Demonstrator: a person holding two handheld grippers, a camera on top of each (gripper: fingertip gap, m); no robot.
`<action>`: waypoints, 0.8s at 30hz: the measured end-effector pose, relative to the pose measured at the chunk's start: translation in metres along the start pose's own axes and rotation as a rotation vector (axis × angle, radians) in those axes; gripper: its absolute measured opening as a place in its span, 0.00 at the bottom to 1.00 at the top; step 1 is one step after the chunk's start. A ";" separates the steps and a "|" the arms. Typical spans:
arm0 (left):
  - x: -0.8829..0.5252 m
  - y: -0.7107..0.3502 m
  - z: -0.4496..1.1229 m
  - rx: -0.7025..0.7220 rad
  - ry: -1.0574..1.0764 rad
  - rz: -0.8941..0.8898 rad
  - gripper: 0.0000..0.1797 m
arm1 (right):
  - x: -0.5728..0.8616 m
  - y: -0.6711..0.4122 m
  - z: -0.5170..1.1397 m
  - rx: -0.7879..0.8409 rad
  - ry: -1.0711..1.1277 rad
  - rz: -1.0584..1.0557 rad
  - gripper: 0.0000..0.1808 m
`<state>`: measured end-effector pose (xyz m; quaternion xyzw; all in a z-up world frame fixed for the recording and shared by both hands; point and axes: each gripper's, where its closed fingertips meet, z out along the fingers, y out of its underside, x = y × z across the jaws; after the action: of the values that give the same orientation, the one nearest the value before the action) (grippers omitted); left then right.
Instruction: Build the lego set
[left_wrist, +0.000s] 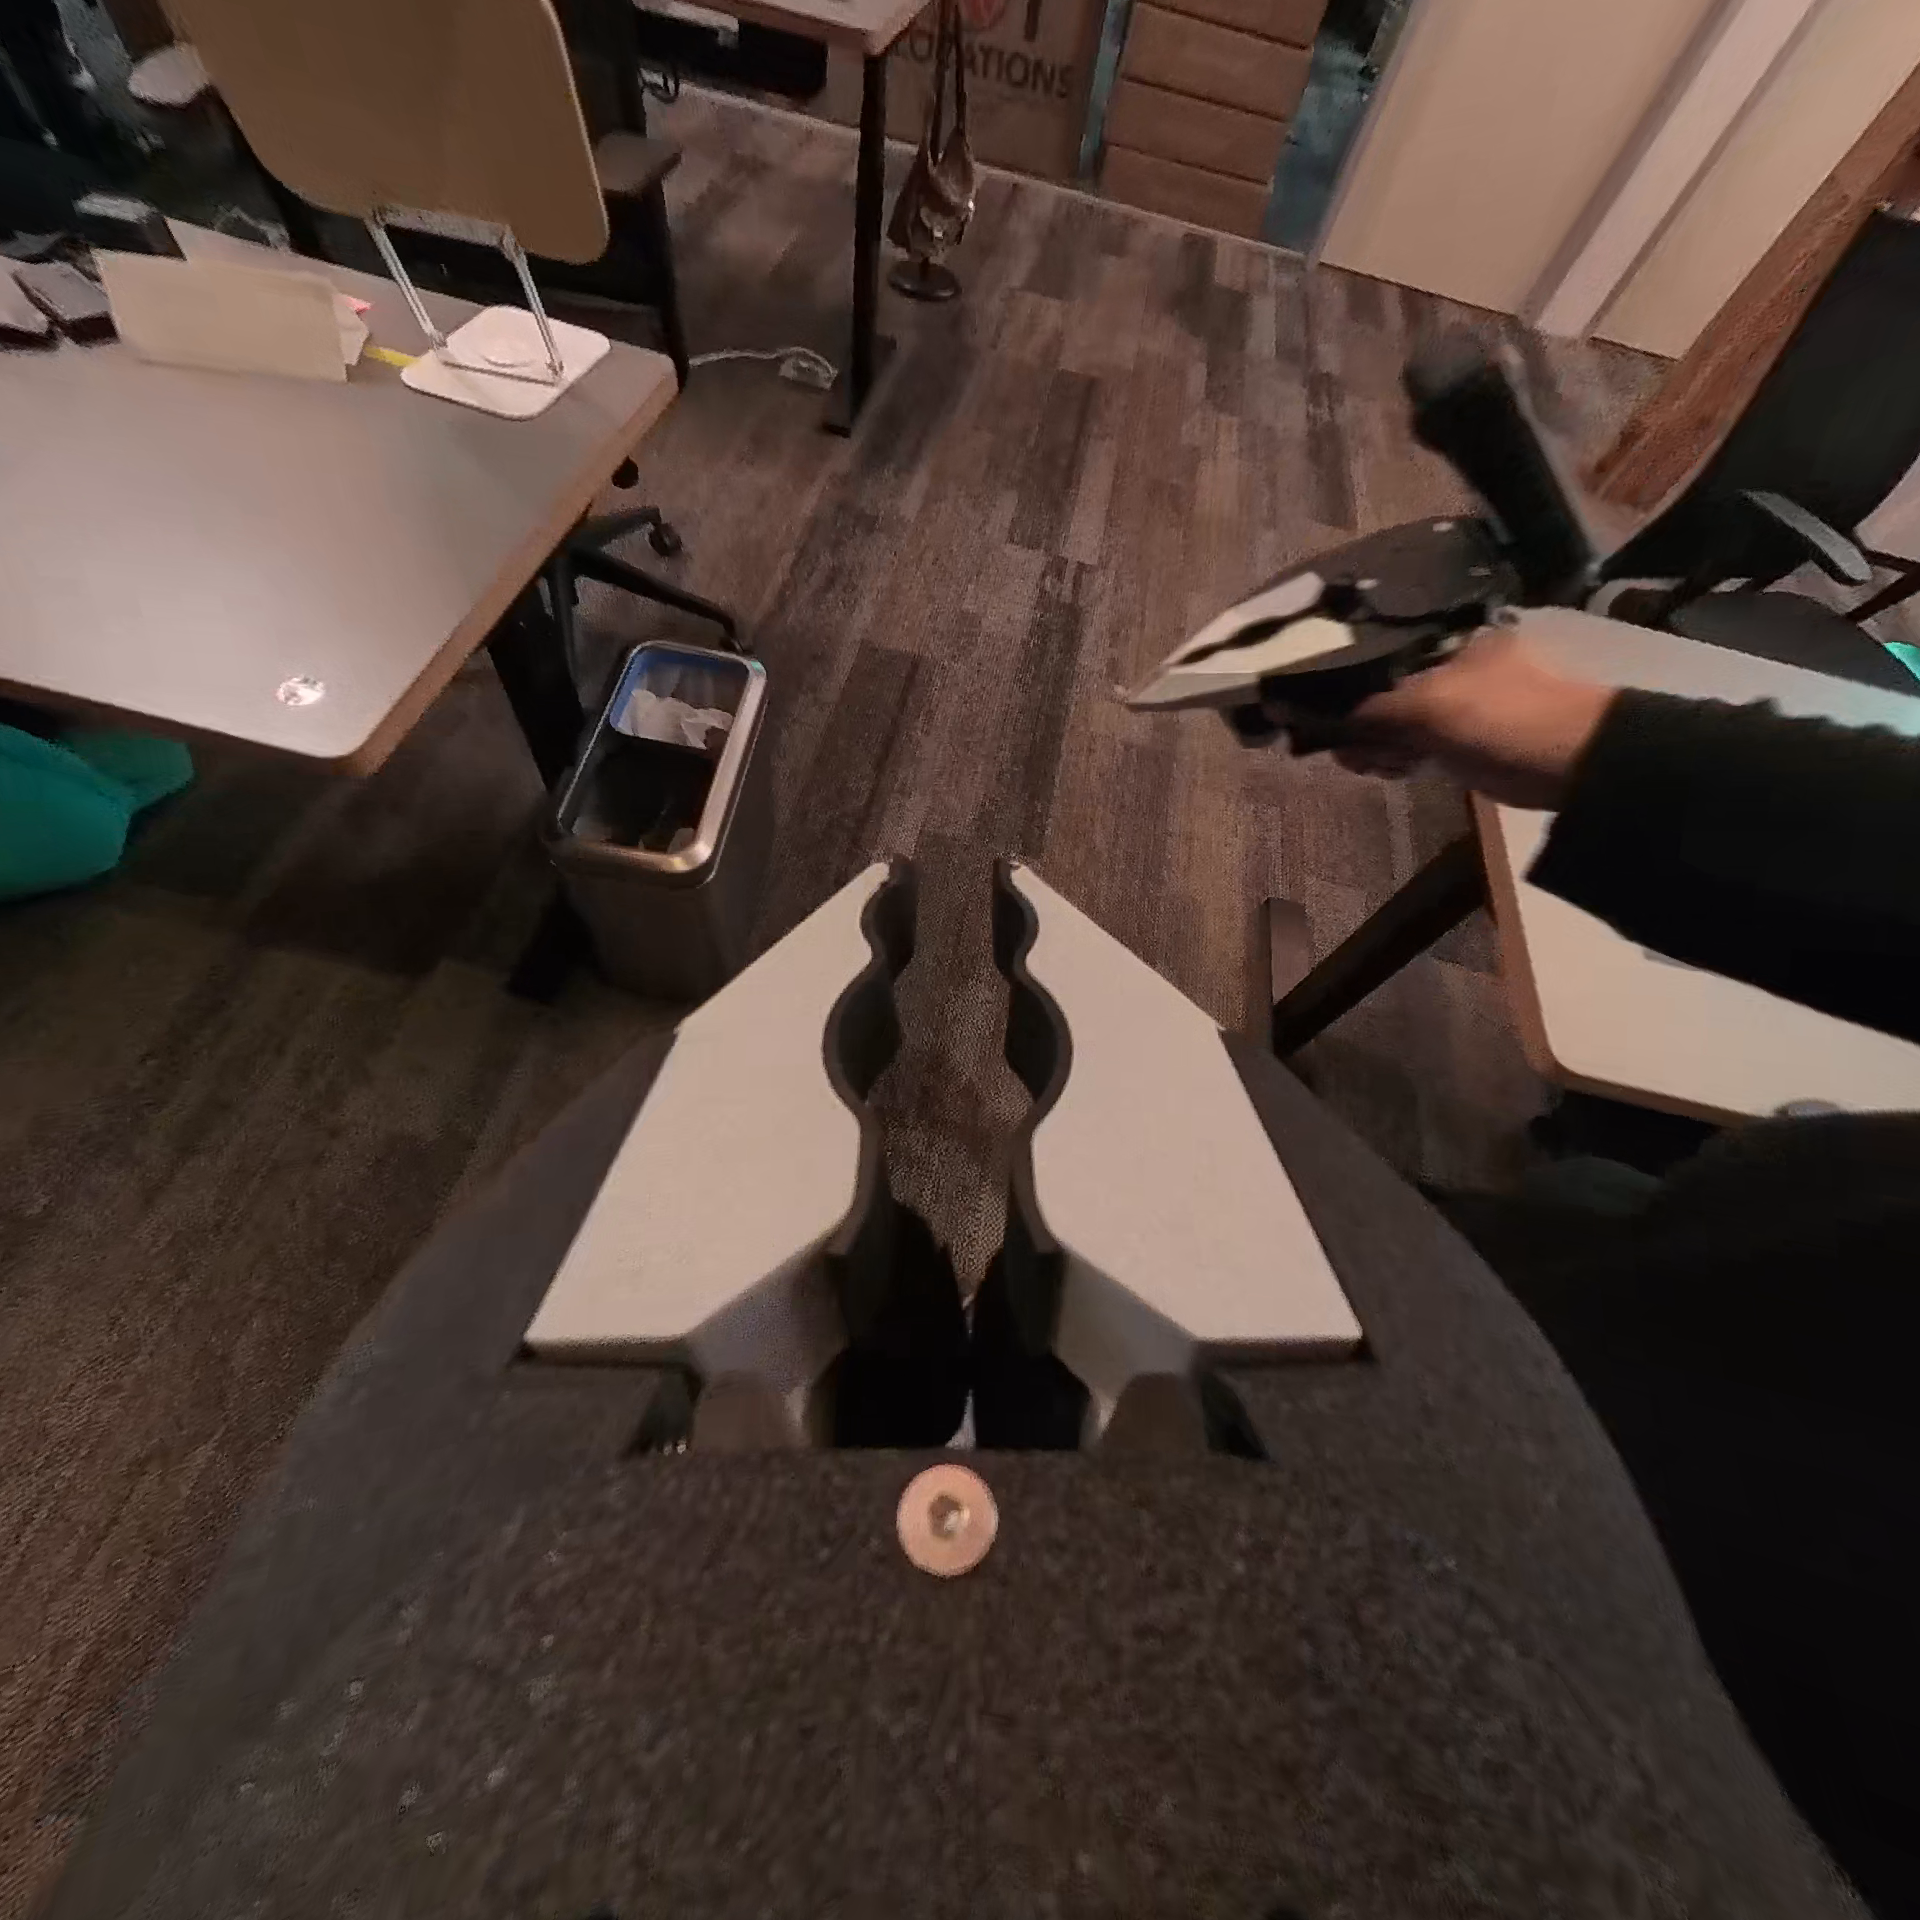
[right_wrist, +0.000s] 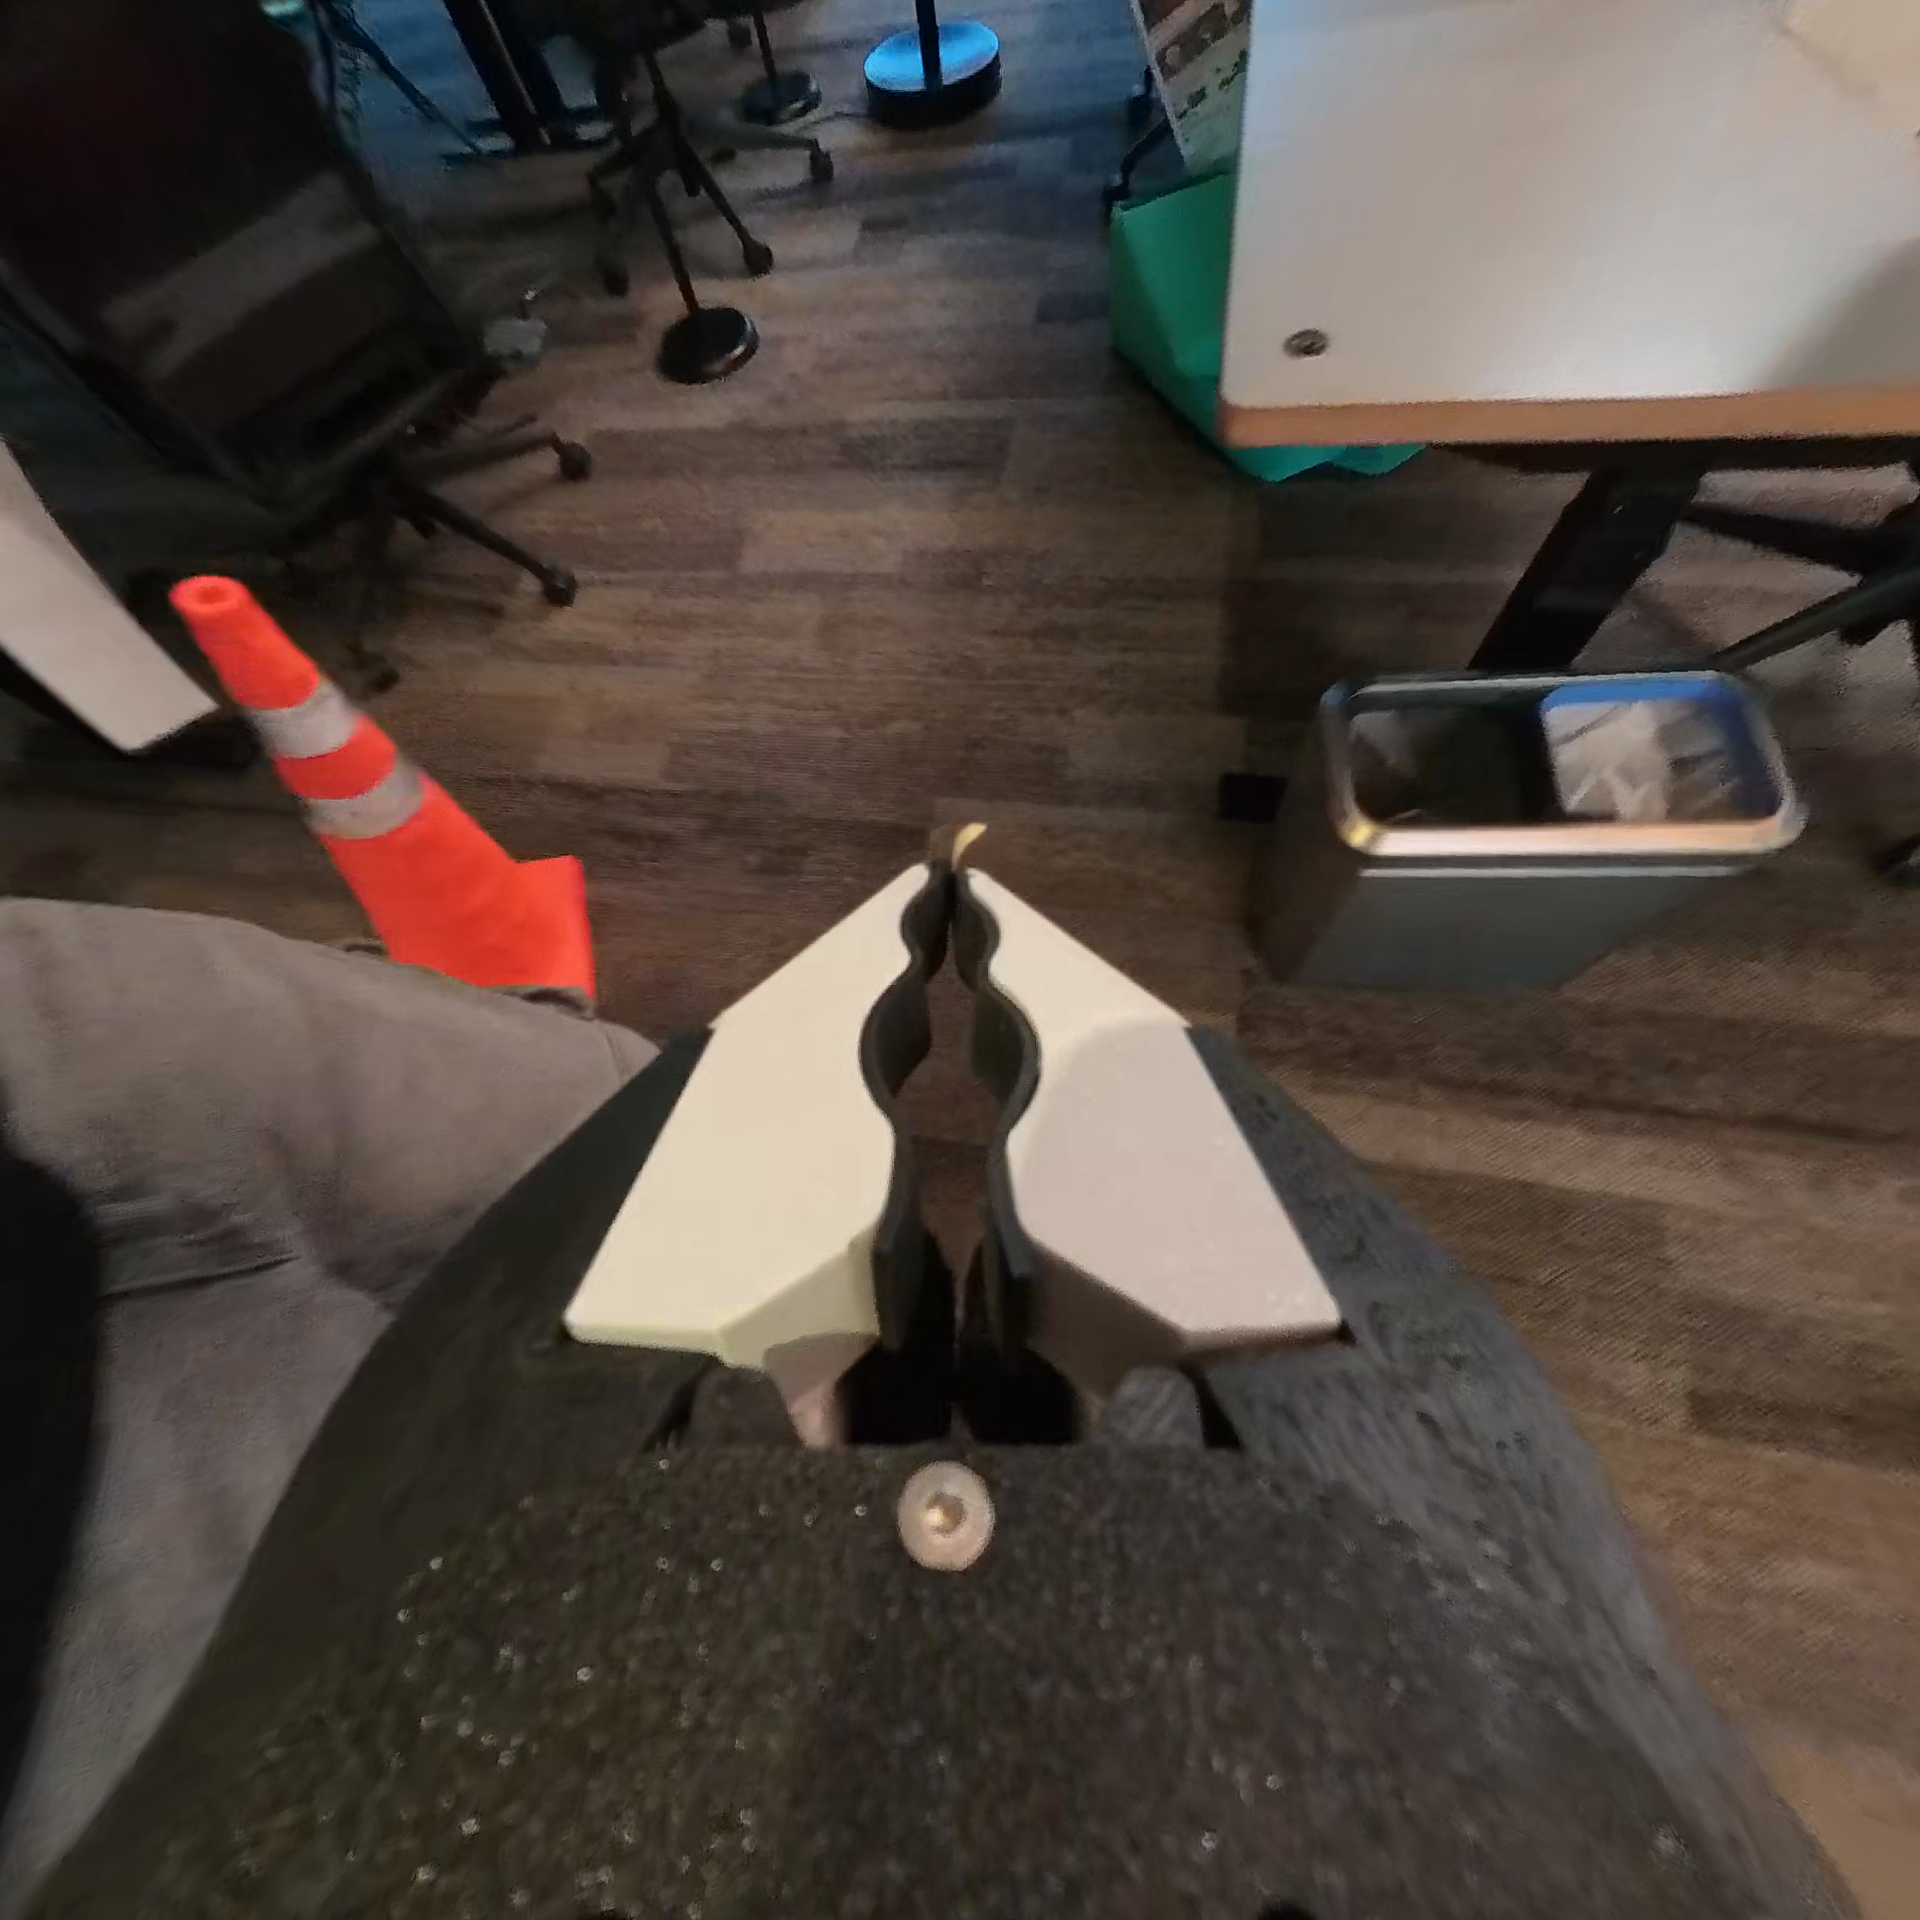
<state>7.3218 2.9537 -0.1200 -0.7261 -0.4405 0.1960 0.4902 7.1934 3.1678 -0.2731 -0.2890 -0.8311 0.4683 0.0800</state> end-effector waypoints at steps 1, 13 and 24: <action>-0.011 -0.005 0.022 -0.020 0.005 -0.011 0.07 | 0.028 -0.005 0.023 0.006 -0.004 -0.022 0.00; -0.174 -0.031 0.294 -0.235 0.001 0.028 0.07 | 0.300 0.054 0.304 -0.195 0.075 -0.113 0.00; -0.276 0.034 0.379 -0.518 -0.042 -0.144 0.07 | 0.446 0.127 0.540 -0.286 0.013 -0.139 0.00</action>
<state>6.9180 2.9242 -0.3580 -0.7899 -0.5366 0.0561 0.2914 6.6613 3.0702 -0.7359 -0.2423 -0.9068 0.3367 0.0757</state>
